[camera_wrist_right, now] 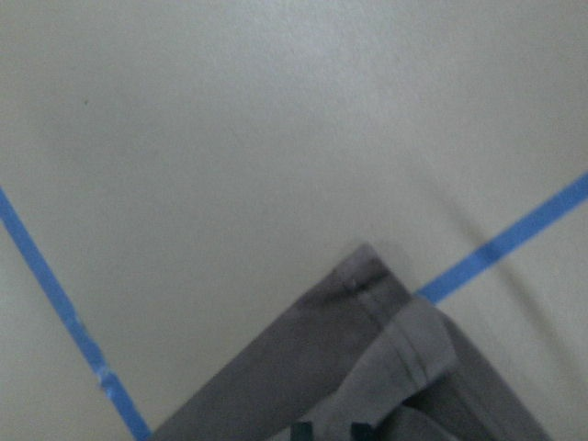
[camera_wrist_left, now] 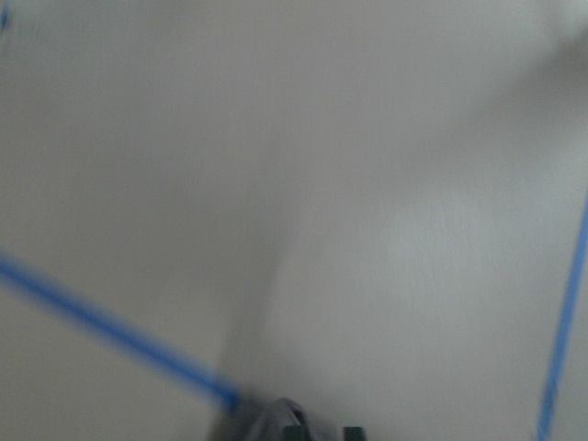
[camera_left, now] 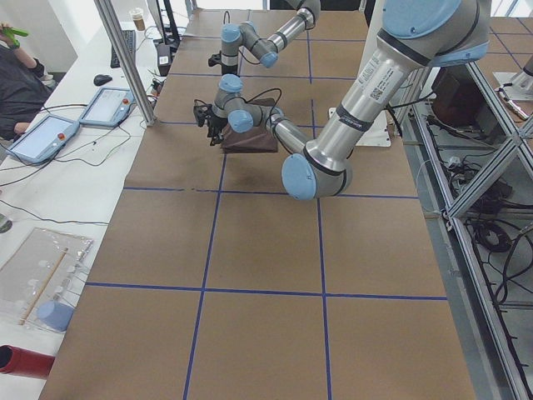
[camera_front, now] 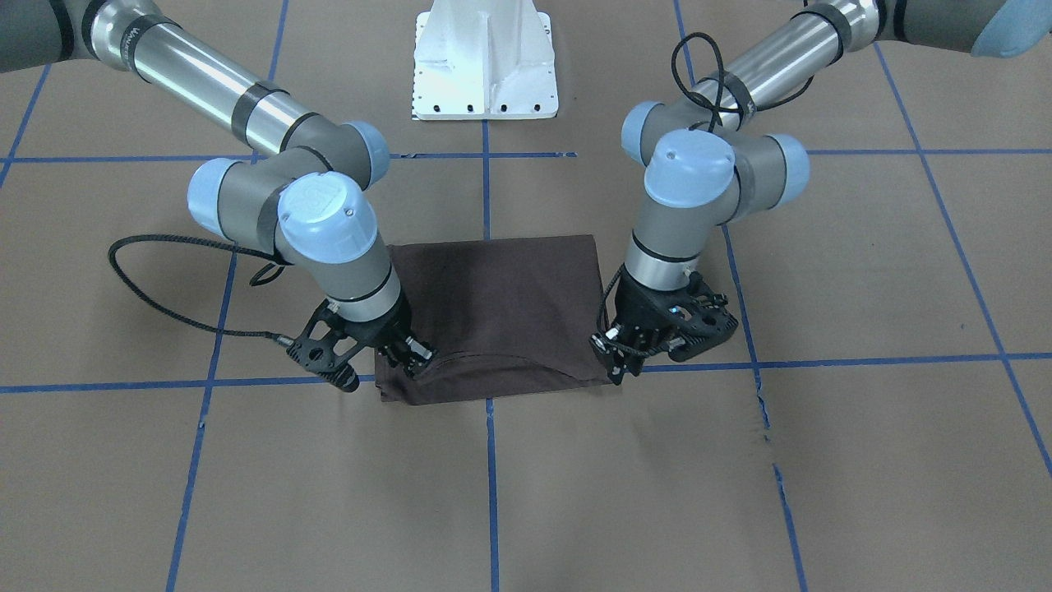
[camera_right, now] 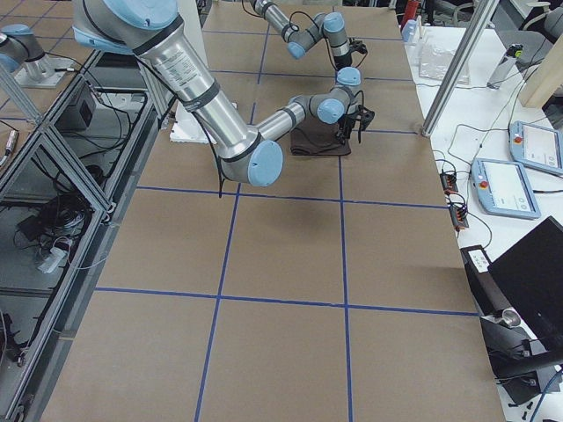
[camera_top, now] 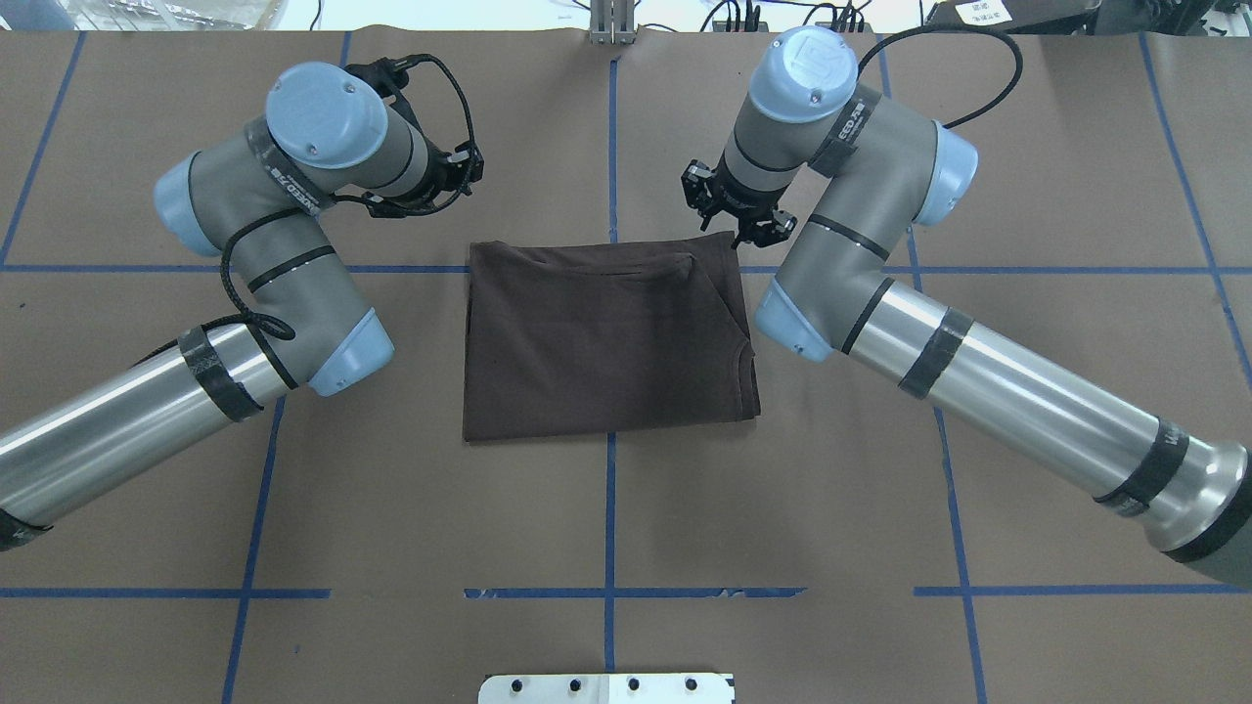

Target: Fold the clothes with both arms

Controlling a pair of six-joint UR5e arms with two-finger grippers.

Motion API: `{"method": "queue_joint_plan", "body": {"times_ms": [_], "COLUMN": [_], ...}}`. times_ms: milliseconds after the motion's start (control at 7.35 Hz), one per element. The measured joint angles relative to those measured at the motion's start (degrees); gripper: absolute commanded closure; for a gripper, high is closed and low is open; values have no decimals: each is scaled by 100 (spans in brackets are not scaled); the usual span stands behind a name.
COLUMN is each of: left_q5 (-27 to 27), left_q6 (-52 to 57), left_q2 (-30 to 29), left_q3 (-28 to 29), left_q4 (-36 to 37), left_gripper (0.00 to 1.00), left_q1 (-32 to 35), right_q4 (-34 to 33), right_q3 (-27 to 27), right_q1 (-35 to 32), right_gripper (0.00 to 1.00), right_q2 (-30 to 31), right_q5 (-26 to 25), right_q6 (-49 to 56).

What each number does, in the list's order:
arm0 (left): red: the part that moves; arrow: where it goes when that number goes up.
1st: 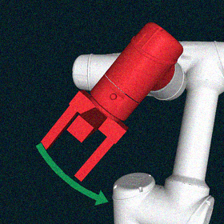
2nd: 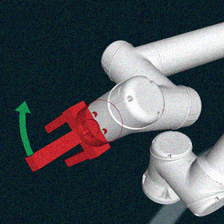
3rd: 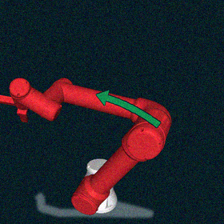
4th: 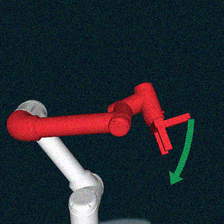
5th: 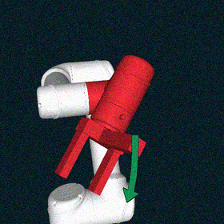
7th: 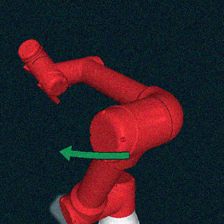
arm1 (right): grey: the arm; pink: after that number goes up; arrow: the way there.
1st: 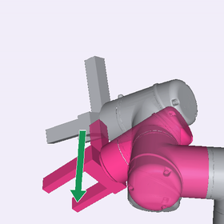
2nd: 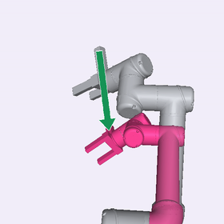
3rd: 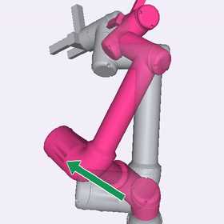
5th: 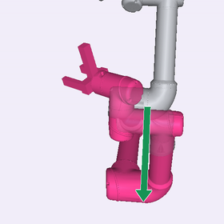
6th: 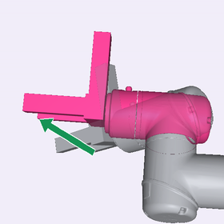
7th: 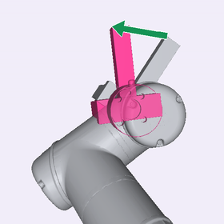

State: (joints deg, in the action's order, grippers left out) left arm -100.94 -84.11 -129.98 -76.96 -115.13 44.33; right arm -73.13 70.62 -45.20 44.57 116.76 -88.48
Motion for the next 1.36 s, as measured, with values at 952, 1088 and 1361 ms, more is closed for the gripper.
{"method": "queue_joint_plan", "body": {"times_ms": [952, 1088, 1361], "left_q5": [-880, -1016, -1849], "left_q6": [3972, 5055, 7341], "left_q2": [1613, 1966, 2714], "left_q3": [-1626, -1866, -1988], "left_q4": [806, 1154, 1399], "left_gripper": [0, 0, 0], "left_q1": [1515, 1977, 3155], "right_q4": [-1087, -1237, -1344], "right_q3": [725, 999, 1495], "right_q1": [-2018, -2421, -3315], "right_gripper": [0, 0, 0], "right_q2": [1214, 1713, 2892], "right_q5": [589, 702, 1264], "right_q6": [4814, 5781, 7544]}}
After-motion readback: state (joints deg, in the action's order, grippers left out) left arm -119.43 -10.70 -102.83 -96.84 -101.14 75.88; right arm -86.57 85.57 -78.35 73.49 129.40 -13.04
